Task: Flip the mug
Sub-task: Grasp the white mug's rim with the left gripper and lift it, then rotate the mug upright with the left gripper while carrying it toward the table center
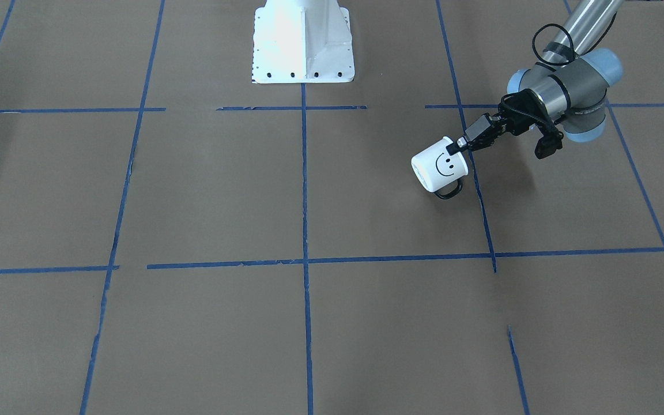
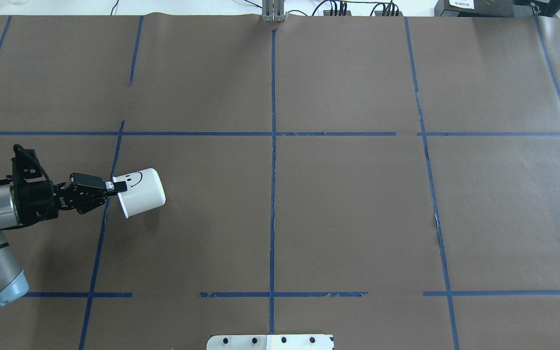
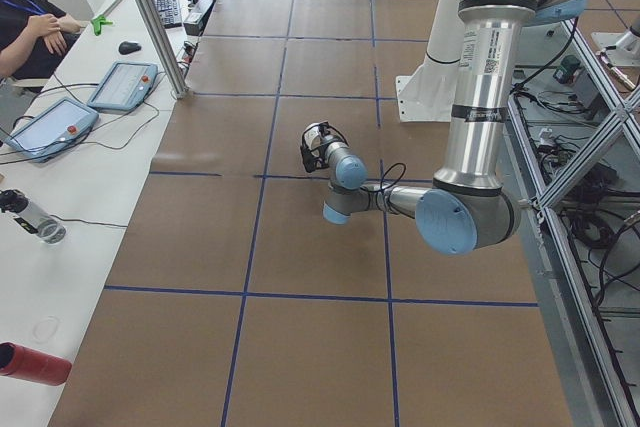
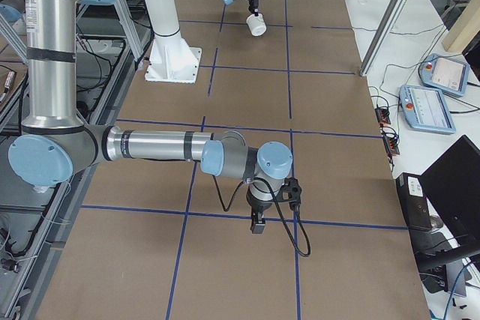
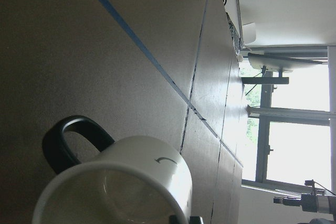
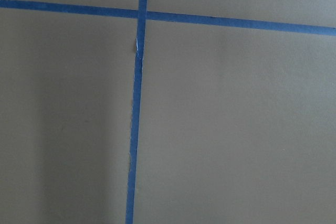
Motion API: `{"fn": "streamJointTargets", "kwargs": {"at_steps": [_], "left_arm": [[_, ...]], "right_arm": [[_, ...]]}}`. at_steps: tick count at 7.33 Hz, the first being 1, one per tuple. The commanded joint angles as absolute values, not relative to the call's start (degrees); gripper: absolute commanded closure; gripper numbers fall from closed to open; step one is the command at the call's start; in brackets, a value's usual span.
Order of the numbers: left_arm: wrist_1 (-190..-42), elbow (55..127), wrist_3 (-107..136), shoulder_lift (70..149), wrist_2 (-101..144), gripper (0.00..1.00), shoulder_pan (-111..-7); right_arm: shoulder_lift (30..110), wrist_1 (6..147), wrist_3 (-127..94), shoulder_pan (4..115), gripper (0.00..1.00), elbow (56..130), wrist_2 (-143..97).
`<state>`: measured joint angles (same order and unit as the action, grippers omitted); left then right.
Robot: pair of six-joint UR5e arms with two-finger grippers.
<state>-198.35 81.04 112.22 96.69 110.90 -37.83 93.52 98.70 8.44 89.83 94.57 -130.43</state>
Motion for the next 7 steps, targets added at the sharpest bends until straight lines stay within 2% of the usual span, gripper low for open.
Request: {"fn": "streamJointTargets", "kwargs": {"at_steps": [1,2,3,5,7], "left_arm": [[-179.39,89.96,111.54,97.38,125.37,1.0,-45.32],[-170.68,93.57,110.84,98.34,126.81,1.0,-45.61],[-160.5,95.08,109.79,102.53,127.17,1.0,-45.62],[-137.06,95.19,108.21,114.46,126.74,1.0,-44.39],[-120.57,94.92,106.1,123.79,124.73,1.0,-41.85]], "right_arm": [[93.52,98.7,8.44,89.82,0.0,94.57,-130.43],[93.52,98.7,8.44,89.82,0.0,94.57,-130.43],[93.52,98.7,8.44,89.82,0.0,94.57,-130.43],[93.52,98.7,8.44,89.82,0.0,94.57,-130.43],[93.52,98.7,8.44,89.82,0.0,94.57,-130.43]]}}
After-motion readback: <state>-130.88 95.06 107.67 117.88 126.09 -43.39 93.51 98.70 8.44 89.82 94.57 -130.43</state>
